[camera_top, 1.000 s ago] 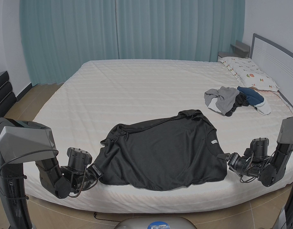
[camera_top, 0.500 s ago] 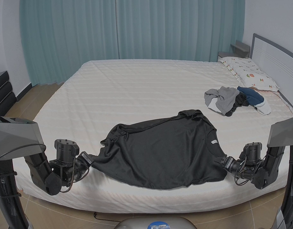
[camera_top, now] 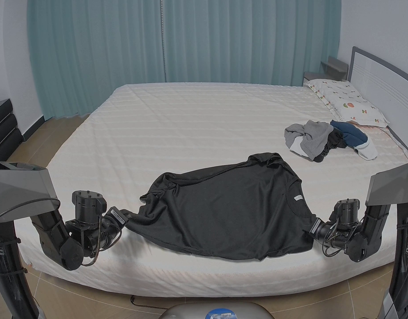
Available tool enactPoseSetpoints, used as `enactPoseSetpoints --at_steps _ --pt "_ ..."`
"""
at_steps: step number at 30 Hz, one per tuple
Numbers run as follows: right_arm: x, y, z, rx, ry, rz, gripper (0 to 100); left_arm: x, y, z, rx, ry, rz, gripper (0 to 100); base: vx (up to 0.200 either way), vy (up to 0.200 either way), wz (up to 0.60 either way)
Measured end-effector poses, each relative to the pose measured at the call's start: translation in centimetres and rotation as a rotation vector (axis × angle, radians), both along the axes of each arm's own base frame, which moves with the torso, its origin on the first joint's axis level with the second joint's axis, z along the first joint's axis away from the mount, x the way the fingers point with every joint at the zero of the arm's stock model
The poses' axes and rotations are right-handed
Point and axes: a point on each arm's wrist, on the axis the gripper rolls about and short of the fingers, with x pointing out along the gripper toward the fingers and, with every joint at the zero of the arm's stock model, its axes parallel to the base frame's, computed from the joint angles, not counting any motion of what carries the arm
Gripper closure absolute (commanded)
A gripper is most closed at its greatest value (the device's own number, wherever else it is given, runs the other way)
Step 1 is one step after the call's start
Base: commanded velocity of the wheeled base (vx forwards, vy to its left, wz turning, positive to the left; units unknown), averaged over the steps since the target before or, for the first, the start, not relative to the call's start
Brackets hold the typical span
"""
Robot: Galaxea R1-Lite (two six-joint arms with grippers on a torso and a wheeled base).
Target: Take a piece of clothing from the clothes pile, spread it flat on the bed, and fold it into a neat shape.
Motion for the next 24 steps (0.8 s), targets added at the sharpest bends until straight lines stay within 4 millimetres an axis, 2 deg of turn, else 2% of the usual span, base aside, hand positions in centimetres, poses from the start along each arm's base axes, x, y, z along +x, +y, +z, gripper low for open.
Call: enactPoseSetpoints --at_steps 6,13,16,24 --pt "1.2 -0.2 0.2 0.003 -0.033 -0.004 100 0.2 0.2 0.1 -0.001 -0.007 0.007 100 0.000 0.000 0.00" --pt "3.4 -0.4 1.6 -0.003 -0.079 -0.012 100 0.4 0.3 0.1 -0.004 -0.015 0.015 100 0.000 0.000 0.00" --pt "4.8 -0.4 2.4 -0.004 -0.095 -0.015 100 0.6 0.5 0.2 -0.008 -0.031 0.023 100 0.000 0.000 0.00" --pt "10.1 0.0 5.0 -0.004 -0.179 -0.013 100 1.1 1.3 0.1 -0.030 -0.083 0.064 100 0.000 0.000 0.00"
